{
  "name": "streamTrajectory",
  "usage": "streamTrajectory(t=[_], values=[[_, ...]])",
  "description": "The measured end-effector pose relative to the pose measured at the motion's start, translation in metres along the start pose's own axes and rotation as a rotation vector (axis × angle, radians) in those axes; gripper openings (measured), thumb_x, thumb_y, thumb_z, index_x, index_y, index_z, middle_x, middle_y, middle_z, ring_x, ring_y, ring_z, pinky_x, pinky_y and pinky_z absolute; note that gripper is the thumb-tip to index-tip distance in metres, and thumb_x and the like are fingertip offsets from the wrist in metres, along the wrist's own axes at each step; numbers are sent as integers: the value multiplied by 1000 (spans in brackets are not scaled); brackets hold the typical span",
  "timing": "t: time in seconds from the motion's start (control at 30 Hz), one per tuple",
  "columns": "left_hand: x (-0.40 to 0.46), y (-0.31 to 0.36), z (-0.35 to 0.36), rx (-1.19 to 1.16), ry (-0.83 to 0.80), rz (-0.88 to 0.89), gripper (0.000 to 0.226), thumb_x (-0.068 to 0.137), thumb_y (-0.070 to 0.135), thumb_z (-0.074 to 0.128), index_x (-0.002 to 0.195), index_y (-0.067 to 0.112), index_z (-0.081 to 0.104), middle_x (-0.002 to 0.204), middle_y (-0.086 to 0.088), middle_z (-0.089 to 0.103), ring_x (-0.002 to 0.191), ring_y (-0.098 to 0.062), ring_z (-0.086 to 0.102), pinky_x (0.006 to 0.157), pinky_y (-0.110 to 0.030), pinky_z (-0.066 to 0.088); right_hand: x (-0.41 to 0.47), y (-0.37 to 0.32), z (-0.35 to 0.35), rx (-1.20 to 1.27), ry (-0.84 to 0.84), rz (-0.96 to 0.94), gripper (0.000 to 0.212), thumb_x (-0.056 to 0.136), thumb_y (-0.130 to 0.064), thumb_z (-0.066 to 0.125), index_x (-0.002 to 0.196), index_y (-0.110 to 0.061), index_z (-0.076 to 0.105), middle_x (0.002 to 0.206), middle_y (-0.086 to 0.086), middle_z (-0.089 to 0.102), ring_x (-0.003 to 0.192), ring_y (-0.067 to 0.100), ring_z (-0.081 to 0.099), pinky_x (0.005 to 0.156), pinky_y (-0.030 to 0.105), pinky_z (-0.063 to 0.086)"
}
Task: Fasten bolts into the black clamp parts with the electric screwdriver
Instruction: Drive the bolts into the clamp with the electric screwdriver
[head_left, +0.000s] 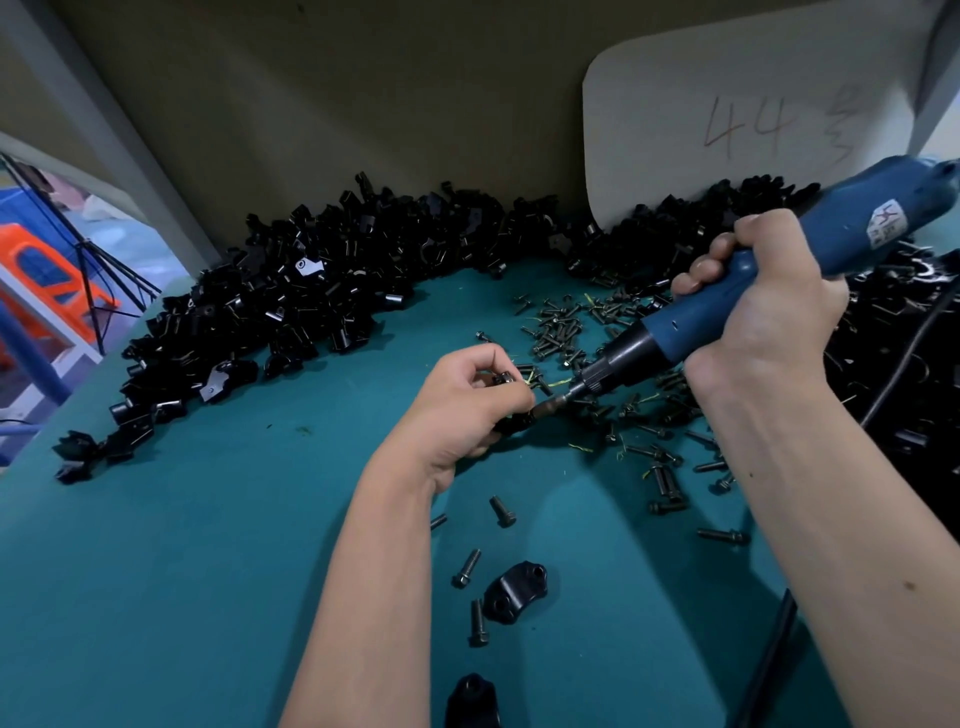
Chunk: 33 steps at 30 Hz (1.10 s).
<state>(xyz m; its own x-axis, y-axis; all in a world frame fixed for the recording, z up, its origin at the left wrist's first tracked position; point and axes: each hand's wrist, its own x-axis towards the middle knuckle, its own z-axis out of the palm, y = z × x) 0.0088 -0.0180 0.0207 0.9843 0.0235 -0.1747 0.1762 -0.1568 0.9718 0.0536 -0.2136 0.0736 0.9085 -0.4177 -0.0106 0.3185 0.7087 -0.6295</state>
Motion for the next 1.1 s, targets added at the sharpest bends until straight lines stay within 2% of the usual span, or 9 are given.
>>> streamTrajectory(t=[0.17, 0.37, 0.47, 0.6, 0.9, 1.03, 1.1], values=[[-1, 0, -3, -39, -23, 4, 19, 87, -3, 64, 80, 14, 58, 65, -5, 37, 47, -11, 18, 45, -15, 16, -1, 1, -1, 21, 4, 20, 17, 86, 4, 56, 89, -9, 44, 63, 3, 50, 48, 14, 45, 50, 27, 41], [0, 0, -3, -60, -35, 0, 20, 88, -3, 64, 80, 14, 58, 66, -5, 36, 48, -10, 17, 44, -14, 16, -1, 0, 1, 34, 26, 24, 19, 86, 4, 56, 87, -10, 43, 62, 3, 50, 48, 14, 44, 49, 26, 41], [0, 0, -3, -75, -45, 6, 18, 85, 0, 66, 78, 14, 58, 66, -5, 36, 46, -9, 17, 43, -13, 17, -1, 0, 1, 40, 31, 24, 19, 86, 4, 56, 90, -9, 42, 63, 3, 49, 48, 14, 44, 50, 27, 40], [1, 1, -1, -99, -52, 14, 12, 70, 12, 68, 77, 15, 58, 69, -6, 37, 46, -10, 17, 43, -13, 17, -1, -1, 2, 47, 30, 26, 19, 86, 4, 55, 81, -10, 43, 62, 3, 49, 48, 14, 43, 49, 26, 40], [3, 0, 0, -106, -38, 4, 14, 68, 14, 69, 78, 14, 59, 65, -4, 46, 42, -10, 20, 42, -12, 19, -3, -1, 2, 61, 24, 21, 20, 86, 4, 55, 79, -11, 43, 62, 2, 49, 48, 13, 44, 49, 26, 40], [2, 0, 0, -92, -52, -75, 10, 83, 8, 67, 83, 13, 58, 72, -7, 46, 41, -10, 24, 40, -11, 18, -6, -3, 2, 60, -1, 35, 21, 88, 3, 54, 77, -12, 43, 63, 2, 48, 49, 13, 43, 49, 27, 40], [2, 0, 0, -83, -88, -158, 16, 91, 7, 60, 79, 15, 54, 81, -10, 46, 40, -9, 27, 39, -10, 16, -8, -5, 4, 54, -51, 33, 22, 88, 3, 52, 75, -12, 42, 63, 2, 48, 49, 13, 42, 49, 27, 39]])
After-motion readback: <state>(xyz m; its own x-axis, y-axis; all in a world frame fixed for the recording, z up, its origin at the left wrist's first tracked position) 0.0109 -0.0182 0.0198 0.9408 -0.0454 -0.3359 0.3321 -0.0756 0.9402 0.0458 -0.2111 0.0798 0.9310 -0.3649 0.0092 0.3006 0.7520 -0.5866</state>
